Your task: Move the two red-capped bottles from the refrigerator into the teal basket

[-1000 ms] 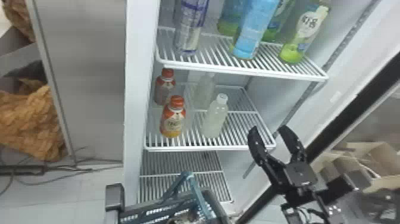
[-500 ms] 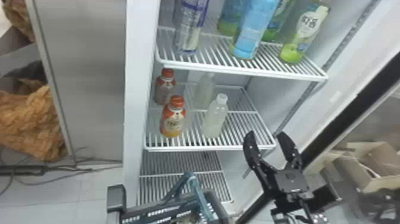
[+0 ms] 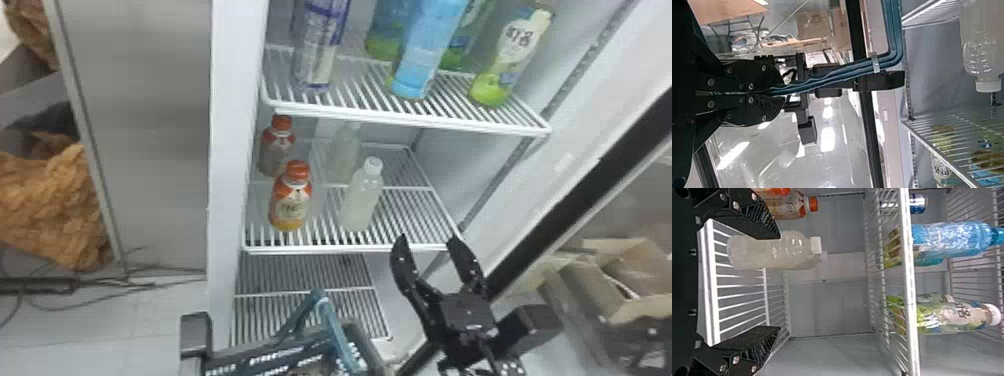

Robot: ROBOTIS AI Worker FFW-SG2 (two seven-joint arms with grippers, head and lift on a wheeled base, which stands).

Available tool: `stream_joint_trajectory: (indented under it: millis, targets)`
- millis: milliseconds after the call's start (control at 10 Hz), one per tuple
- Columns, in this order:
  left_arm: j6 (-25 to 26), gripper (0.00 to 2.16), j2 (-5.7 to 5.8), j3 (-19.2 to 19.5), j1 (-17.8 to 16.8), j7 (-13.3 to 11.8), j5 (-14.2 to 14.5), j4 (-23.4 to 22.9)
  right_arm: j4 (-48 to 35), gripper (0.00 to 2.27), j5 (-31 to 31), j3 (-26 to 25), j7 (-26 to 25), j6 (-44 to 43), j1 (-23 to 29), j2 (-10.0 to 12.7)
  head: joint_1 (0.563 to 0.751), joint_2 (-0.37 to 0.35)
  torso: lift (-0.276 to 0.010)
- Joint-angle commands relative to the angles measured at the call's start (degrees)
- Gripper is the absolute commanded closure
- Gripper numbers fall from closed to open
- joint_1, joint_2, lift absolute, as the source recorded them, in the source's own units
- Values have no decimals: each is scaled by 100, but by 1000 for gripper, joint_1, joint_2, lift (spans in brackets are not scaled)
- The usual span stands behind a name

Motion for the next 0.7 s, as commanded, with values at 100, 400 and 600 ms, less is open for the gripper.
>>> stream_joint_trajectory:
  millis: [100, 400, 600]
  targets:
    - [0, 1116, -8, 0, 3, 0, 11, 3, -52, 214, 64, -21, 1, 142, -1, -1, 695, -350, -228]
    - [0, 1116, -8, -11, 3, 0, 23, 3, -80, 213, 64, -21, 1, 156, -1, -1, 695, -350, -228]
    - [0, 1116, -8, -23, 3, -9, 34, -11, -94, 213, 64, -21, 1, 142, 13, -9, 695, -350, -228]
